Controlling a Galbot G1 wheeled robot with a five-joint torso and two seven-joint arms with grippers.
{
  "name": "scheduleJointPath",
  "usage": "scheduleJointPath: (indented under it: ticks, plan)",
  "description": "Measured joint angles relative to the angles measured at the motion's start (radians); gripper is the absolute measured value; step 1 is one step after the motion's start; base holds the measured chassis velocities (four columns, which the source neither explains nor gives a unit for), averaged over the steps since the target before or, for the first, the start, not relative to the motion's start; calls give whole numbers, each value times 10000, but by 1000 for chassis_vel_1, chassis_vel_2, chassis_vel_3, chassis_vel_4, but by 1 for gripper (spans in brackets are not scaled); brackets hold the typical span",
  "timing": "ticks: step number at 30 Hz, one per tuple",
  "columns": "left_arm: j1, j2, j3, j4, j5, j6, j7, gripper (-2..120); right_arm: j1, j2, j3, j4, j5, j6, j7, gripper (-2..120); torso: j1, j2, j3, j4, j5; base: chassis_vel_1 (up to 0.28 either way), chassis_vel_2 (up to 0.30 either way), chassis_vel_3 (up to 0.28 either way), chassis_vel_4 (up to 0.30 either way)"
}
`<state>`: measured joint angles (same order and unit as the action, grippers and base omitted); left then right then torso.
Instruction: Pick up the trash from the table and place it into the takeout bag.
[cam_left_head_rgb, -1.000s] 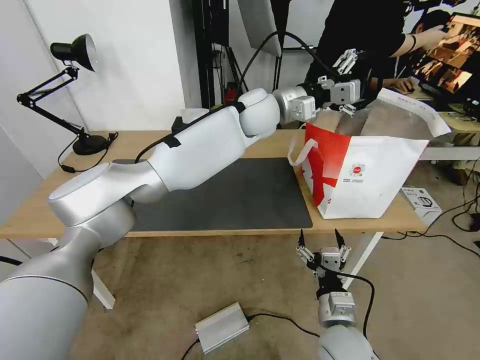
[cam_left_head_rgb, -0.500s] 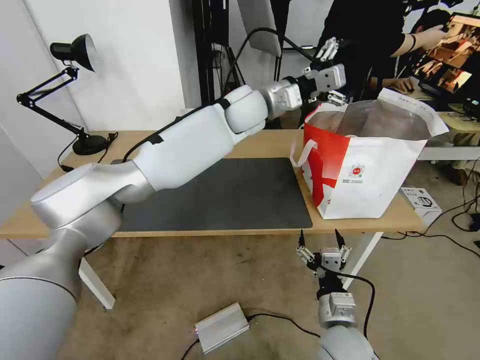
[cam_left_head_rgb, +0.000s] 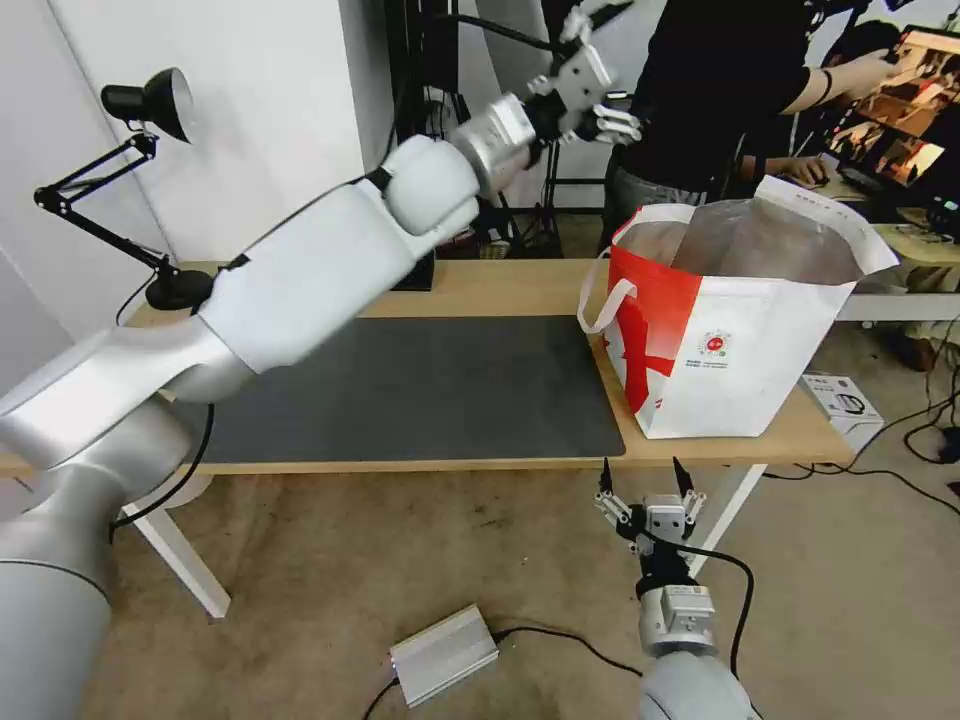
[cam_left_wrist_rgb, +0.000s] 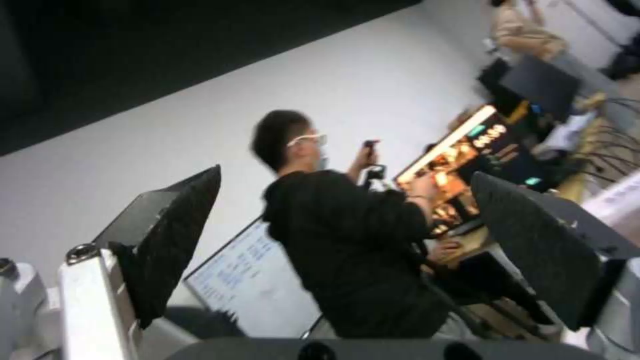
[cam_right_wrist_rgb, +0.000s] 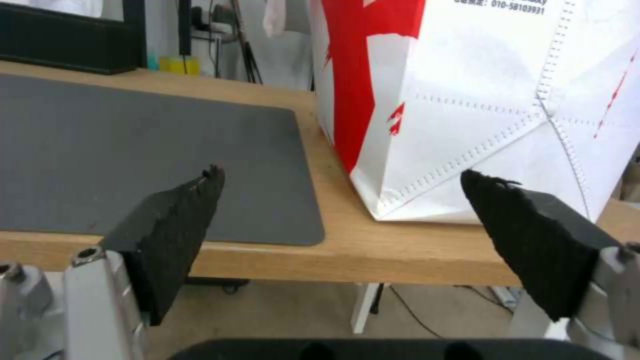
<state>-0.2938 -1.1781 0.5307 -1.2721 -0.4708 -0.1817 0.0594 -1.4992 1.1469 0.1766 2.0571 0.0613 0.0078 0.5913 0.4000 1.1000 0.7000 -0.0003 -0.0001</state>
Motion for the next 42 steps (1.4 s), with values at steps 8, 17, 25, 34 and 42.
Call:
scheduleJointPath:
  ticks: [8, 17, 25, 34, 42]
  plan:
    - [1099, 2221, -1107, -1628, -567, 652, -483, 100, 90, 2, 7, -8, 33, -18, -6, 93, 1, 0, 0, 2, -3, 0, 0, 0, 0]
    - [5910, 5584, -4605, -4597, -637, 928, -505, 100, 276, -69, -98, -37, 59, -223, -11, 95, 0, -1, 0, -1, -8, 0, 0, 0, 0]
    - [10615, 6625, -8062, -5960, -138, 533, -489, 100, 82, -309, -33, -10, 82, -250, -164, 96, -1, 0, -2, 11, 6, 0, 0, 0, 0]
    - [14201, 5492, -10447, -6715, 621, 396, -654, 100, -600, -691, 558, 241, 128, -266, -563, 98, -1, 0, -1, 5, -1, -5, -4, -5, -14]
    - [17391, 3297, -11795, -7426, 1397, 258, -1043, 100, -591, -848, 685, 217, 186, -259, -576, 98, -1, 1, -1, 2, 4, 0, 0, 0, 0]
